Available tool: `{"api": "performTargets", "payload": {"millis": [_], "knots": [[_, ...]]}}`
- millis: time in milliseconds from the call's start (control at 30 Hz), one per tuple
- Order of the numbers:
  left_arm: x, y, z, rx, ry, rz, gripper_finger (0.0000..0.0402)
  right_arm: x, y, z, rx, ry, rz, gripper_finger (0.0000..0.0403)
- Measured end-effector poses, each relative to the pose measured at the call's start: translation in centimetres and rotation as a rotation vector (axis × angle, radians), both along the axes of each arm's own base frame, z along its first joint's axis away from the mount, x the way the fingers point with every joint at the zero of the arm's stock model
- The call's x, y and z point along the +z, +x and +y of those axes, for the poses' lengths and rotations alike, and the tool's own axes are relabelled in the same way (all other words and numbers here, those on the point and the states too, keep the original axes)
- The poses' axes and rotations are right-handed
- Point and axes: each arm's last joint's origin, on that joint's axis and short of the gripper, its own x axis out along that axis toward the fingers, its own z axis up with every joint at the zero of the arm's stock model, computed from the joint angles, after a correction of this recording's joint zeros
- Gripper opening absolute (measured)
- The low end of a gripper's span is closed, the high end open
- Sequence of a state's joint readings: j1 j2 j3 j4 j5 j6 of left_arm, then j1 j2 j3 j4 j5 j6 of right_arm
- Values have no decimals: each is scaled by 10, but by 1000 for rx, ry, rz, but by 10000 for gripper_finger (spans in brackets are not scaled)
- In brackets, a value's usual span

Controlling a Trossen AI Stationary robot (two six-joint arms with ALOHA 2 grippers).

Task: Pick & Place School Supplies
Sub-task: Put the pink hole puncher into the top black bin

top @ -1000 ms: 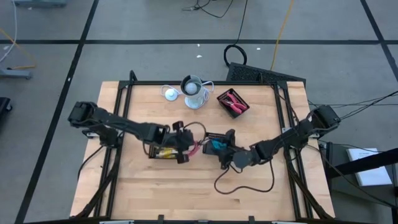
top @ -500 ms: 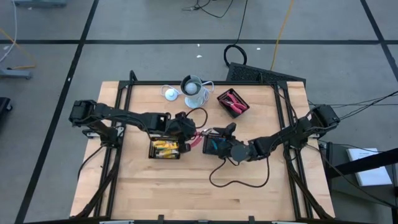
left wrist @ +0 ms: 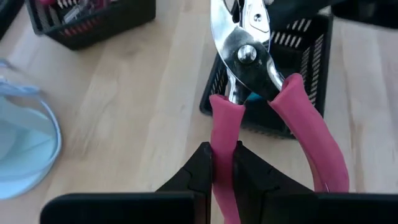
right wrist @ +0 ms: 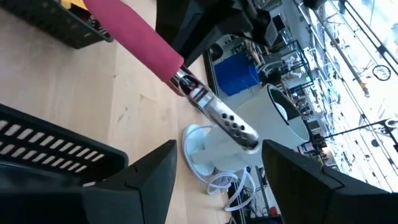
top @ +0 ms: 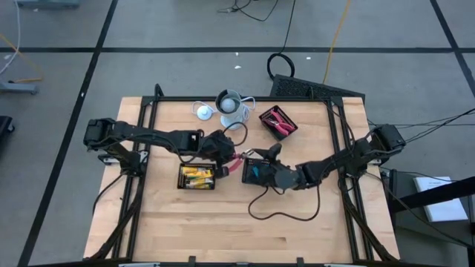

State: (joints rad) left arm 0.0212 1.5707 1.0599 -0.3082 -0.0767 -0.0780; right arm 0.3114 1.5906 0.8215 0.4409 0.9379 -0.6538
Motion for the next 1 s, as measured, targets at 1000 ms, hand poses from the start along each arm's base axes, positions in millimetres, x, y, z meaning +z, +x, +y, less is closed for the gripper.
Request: {"api": "performTargets", "payload": {"millis": [1000], "knots": [[-12, 18, 2, -66, -32, -60, 35, 0, 6, -16, 59, -10, 43, 199]]}}
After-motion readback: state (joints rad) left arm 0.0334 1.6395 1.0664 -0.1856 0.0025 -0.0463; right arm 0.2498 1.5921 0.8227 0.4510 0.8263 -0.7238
